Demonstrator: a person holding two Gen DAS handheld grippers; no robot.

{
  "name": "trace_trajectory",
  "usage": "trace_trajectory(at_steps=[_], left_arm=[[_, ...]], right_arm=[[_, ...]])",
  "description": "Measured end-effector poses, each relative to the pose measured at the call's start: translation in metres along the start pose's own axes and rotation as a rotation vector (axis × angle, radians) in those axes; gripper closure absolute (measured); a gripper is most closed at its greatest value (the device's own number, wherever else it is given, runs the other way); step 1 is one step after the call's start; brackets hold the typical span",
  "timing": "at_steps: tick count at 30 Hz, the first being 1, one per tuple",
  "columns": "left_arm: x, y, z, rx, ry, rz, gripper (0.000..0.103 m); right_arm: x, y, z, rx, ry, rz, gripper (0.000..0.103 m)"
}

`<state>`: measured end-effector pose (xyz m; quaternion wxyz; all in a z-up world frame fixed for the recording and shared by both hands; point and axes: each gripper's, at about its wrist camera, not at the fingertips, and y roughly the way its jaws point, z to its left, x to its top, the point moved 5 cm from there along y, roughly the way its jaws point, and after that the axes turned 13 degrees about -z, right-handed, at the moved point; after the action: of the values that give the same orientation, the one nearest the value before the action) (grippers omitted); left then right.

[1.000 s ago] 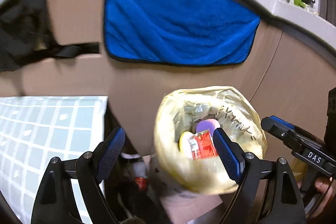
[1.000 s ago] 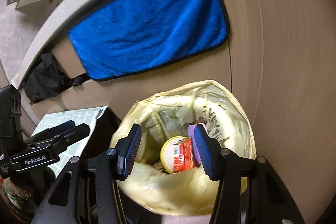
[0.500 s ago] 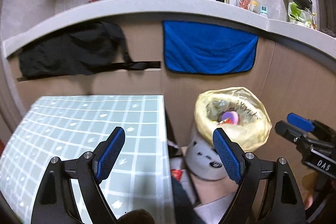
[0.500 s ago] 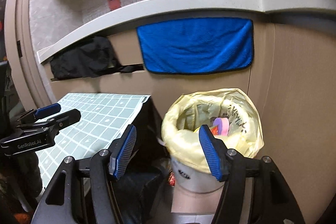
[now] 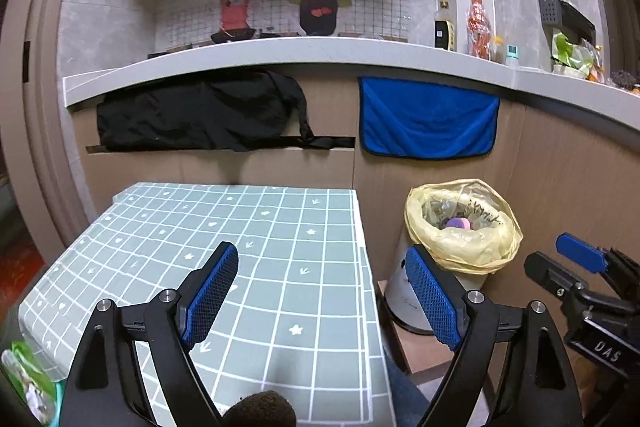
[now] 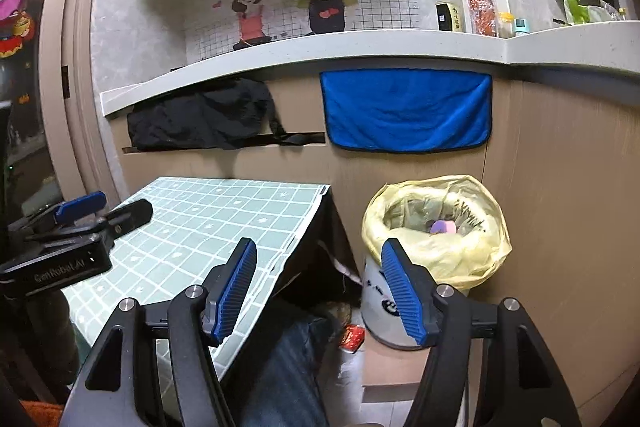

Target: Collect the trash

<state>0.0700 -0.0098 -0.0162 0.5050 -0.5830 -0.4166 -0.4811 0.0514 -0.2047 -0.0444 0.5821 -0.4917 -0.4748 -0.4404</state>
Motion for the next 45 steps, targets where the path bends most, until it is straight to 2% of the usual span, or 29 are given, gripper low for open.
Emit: trace_trajectory(at_steps=[17,45], left_arm=[[0.001,-0.018,0.013,0.032,-0.04,-0.021,0.017],[0.003,-0.025,-0.006,-0.007,-0.015,-0.03,0.017]], right_arm=[[0.005,-0.012,0.013,0.008,-0.008,-0.026,0.037],[0.013,-0.024,0.006,-0.006,0.005,-0.049,0.037]])
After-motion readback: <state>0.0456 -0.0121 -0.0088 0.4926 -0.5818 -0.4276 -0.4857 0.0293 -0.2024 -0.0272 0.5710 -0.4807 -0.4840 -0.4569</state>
